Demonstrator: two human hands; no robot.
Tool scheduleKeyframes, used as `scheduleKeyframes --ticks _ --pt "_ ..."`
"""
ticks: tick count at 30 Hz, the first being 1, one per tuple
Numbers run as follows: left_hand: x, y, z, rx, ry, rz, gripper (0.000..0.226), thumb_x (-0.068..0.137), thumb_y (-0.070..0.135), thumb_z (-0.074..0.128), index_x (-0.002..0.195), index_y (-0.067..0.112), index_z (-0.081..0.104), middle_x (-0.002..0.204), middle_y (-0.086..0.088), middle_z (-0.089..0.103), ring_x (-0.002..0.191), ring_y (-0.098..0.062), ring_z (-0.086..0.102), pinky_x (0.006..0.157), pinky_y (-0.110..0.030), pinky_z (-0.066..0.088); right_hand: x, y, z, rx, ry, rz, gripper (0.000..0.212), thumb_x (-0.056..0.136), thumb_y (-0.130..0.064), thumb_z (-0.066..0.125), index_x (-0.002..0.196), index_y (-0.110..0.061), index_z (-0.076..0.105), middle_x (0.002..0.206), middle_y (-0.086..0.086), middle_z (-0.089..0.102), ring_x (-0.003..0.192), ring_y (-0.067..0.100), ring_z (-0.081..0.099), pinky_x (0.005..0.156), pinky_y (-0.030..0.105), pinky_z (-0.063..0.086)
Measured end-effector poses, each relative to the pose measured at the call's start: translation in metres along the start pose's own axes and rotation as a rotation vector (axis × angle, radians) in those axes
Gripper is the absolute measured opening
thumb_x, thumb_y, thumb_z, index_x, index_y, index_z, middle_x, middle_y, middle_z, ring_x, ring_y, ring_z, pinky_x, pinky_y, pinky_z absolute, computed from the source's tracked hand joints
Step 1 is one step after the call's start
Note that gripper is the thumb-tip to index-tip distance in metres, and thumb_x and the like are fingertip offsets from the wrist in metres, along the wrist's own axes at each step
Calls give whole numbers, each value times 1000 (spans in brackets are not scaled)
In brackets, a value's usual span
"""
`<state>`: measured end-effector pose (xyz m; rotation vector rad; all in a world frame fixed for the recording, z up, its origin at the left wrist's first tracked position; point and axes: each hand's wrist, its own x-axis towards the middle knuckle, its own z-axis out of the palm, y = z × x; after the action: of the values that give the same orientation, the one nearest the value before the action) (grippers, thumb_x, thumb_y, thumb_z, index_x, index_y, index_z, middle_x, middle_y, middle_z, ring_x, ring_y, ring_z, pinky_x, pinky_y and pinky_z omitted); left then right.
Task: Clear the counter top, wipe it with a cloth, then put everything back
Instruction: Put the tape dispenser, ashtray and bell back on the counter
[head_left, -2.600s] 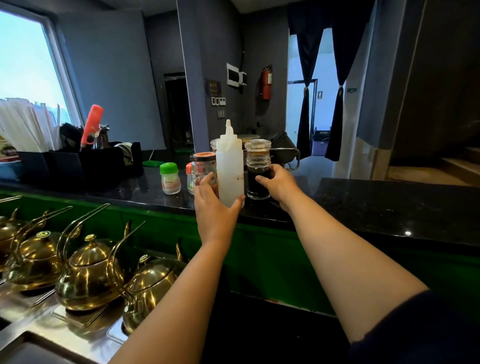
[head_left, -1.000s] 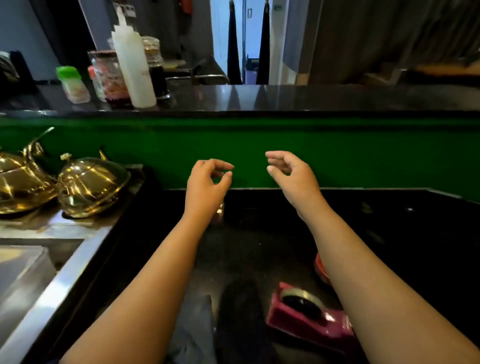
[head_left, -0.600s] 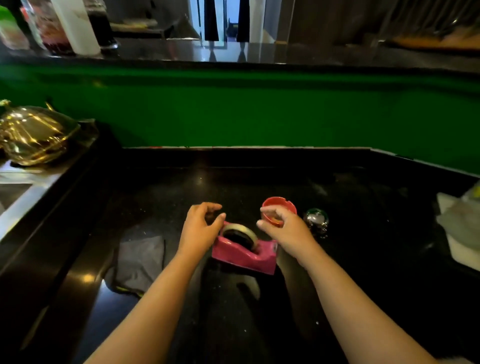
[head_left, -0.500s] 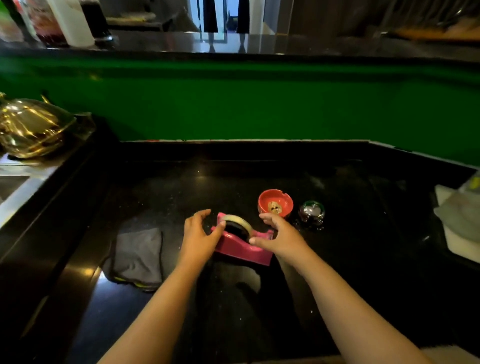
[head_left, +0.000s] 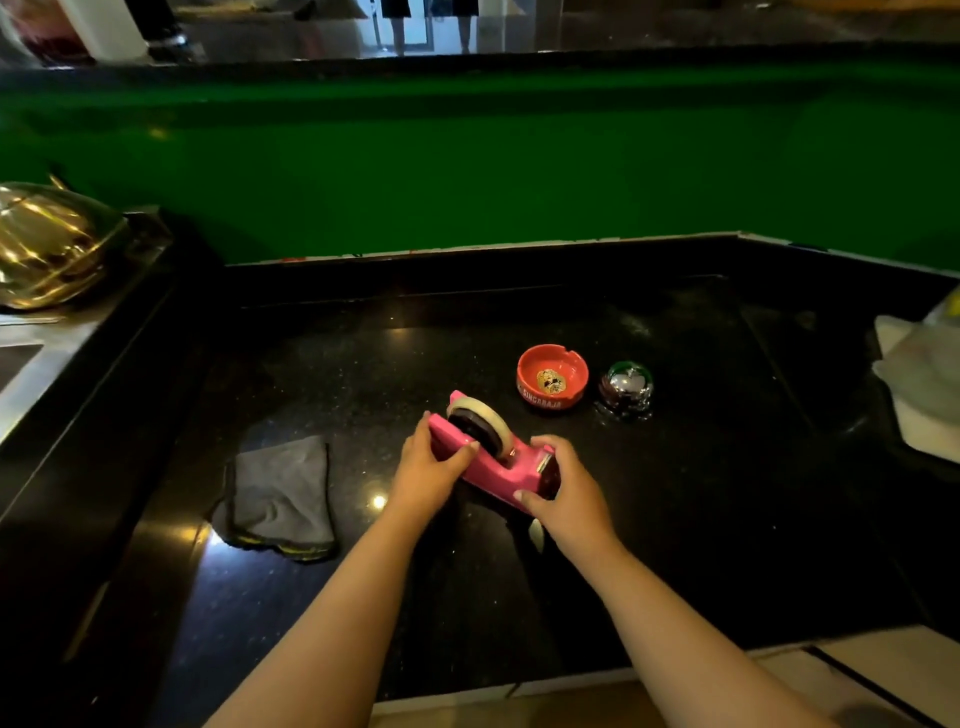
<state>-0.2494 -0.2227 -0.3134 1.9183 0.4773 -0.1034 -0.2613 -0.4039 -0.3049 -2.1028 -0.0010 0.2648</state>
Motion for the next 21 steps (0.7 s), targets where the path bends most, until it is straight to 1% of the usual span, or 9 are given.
scheduleKeyframes --ticks 2,7,9,12,14,15,16,18,21 --pt "5 1 -1 -11 -18 -4 83 84 35 68 152 25 20 150 -5 33 133 -24 41 106 -40 36 -1 0 3 54 29 25 54 75 -11 78 115 -34 51 113 -14 58 103 5 56 75 12 42" --pt "11 11 -5 -37 -78 -9 89 84 33 69 153 26 13 150 -8 35 134 -26 39 108 -43 36 -7 -7 9 101 134 47 51 72 -13 81 108 -35 52 108 -11 63 101 5 60 73 12 45" --pt "9 18 -5 -67 -90 55 90 84 36 69 153 26 13 152 -7 31 135 -27 38 109 -43 37 -11 -12 7 103 187 40 51 71 -16 82 107 -35 52 107 -11 64 100 6 61 76 17 50" --pt "1 31 4 -127 -72 136 93 79 48 70 153 28 17 156 -2 21 137 -26 33 108 -44 36 -13 -23 -6 131 285 17 50 69 -23 84 105 -36 54 103 -11 65 96 7 63 79 28 56" --pt "-4 44 14 -202 -115 137 96 72 58 72 151 35 20 154 1 26 134 -25 38 106 -46 39 -12 -33 -21 166 336 -12 48 68 -26 84 104 -37 55 102 -12 66 94 8 65 77 32 58" --pt "-6 51 19 -273 -152 143 94 70 59 73 149 39 24 149 3 36 128 -23 45 102 -45 44 -11 -39 -31 168 361 -30 48 68 -27 84 105 -37 55 102 -12 66 95 8 65 77 31 58" --pt "-7 62 25 -350 -185 169 87 73 53 74 146 40 29 138 8 46 120 -19 52 96 -41 49 -10 -45 -41 163 386 -49 48 69 -28 84 106 -35 55 104 -12 66 96 8 64 77 27 57" --pt "-8 90 34 -450 -227 223 71 84 31 70 145 35 33 119 15 54 106 -12 59 84 -32 54 -7 -58 -63 134 451 -88 48 69 -30 84 107 -32 55 106 -10 65 96 8 63 76 23 54" --pt "2 139 50 -509 -269 268 63 87 22 68 143 24 41 125 -1 60 106 -21 64 82 -33 56 2 -73 -99 80 569 -136 50 68 -33 84 110 -28 56 104 -8 67 95 10 64 80 27 53"
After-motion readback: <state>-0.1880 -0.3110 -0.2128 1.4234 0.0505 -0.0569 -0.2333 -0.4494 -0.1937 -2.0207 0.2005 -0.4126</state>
